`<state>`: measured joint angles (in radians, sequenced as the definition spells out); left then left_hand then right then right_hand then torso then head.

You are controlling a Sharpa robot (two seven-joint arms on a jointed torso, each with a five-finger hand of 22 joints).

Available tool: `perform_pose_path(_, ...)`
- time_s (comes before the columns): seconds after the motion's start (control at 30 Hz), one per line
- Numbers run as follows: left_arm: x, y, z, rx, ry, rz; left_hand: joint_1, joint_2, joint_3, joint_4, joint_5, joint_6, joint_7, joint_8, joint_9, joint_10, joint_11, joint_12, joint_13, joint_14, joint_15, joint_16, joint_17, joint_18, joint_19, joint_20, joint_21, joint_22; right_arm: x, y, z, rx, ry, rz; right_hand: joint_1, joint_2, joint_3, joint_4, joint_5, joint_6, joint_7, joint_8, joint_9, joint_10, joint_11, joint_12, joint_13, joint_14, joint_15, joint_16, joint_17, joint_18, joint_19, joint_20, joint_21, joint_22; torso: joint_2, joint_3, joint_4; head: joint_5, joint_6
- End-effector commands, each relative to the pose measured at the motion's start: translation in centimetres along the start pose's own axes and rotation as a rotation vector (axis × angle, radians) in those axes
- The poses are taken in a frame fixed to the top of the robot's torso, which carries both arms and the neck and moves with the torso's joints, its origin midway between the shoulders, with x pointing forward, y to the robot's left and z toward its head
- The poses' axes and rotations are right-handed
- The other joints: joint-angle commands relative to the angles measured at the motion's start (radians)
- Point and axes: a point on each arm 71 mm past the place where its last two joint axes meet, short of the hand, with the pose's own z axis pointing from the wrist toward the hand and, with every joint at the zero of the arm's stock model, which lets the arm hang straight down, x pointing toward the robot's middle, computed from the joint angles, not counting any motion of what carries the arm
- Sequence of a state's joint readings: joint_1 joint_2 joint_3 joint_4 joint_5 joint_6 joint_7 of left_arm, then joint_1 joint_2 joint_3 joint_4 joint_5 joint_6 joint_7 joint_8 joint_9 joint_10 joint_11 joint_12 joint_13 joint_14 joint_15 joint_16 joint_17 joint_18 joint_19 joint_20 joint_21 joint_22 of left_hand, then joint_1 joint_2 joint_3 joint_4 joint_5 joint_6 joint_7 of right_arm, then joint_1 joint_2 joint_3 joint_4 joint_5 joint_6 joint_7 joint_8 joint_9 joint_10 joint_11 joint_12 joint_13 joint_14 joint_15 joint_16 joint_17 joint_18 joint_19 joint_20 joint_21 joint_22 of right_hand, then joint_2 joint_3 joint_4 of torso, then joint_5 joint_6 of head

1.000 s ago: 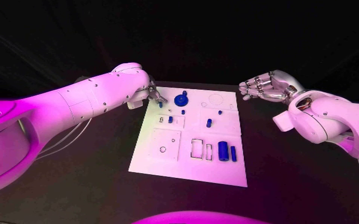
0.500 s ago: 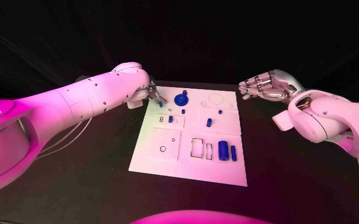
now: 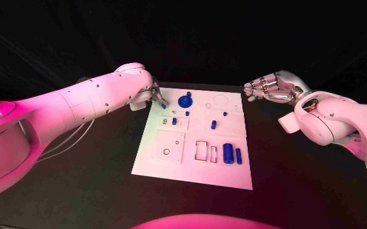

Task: Assemble the parts on the task board

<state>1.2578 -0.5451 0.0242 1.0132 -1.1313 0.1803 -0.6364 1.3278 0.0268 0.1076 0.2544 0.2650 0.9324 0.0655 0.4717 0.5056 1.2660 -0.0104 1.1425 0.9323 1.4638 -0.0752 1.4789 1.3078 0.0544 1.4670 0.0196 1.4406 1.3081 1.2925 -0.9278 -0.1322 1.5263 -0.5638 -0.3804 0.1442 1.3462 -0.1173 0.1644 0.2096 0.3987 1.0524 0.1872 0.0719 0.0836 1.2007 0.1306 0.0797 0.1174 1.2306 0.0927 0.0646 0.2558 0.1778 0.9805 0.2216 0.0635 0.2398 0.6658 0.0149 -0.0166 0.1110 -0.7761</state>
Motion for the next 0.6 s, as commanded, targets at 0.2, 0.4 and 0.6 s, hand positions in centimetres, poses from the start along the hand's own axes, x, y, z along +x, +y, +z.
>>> perform_pose_path(0.2, 0.24, -0.27, 0.04, 0.025, 0.035, -0.014, 0.073, 0.017, 0.072, -0.027, 0.007, -0.005, 0.0, -0.01, -0.013, -0.002, -0.001, -0.007, -0.003, 0.074, 0.0, -0.005, 0.149, -0.002, 0.003, 0.002, 0.006, 0.008, 0.15, 0.04, 0.02, -0.007, 0.014, 0.0, -0.003, 0.005, 0.003, 0.002, 0.005, -0.002, 0.002, -0.001, -0.001, -0.006, -0.002, 0.006, -0.001, -0.006, 0.001, -0.001, -0.002, 0.008, -0.007, 0.001, 0.002, -0.002, -0.001, 0.0003, -0.0001, 0.0, -0.002)
perform_pose_path(0.4, 0.16, -0.02, 0.05, 0.031, 0.037, -0.044, 0.102, -0.023, 0.258, -0.062, 0.009, -0.003, 0.007, 0.009, -0.017, 0.002, 0.004, -0.009, -0.005, 0.074, 0.002, -0.005, 0.149, -0.001, 0.002, 0.004, 0.007, 0.011, 0.14, 0.02, 0.02, -0.006, 0.014, 0.0, -0.003, 0.005, 0.003, 0.002, 0.005, -0.002, 0.002, -0.001, -0.001, -0.006, -0.002, 0.006, -0.001, -0.006, 0.001, -0.001, -0.002, 0.008, -0.007, 0.001, 0.002, -0.002, -0.001, 0.0004, -0.0003, 0.0, -0.001)
perform_pose_path(0.6, 0.1, 0.32, -0.38, 0.062, 0.033, -0.111, 0.052, -0.092, 0.442, -0.096, 0.008, -0.002, 0.004, 0.043, -0.004, 0.016, 0.001, -0.002, 0.001, 0.074, 0.001, -0.005, 0.15, -0.001, 0.002, 0.004, 0.006, 0.011, 0.1, -0.01, 0.0, -0.004, 0.013, 0.001, -0.003, 0.006, 0.004, 0.002, 0.007, -0.001, 0.002, 0.0, -0.001, -0.006, -0.002, 0.006, -0.001, -0.006, 0.001, -0.001, -0.002, 0.008, -0.007, 0.001, 0.002, -0.003, -0.003, 0.0022, 0.0039, 0.002, 0.0)
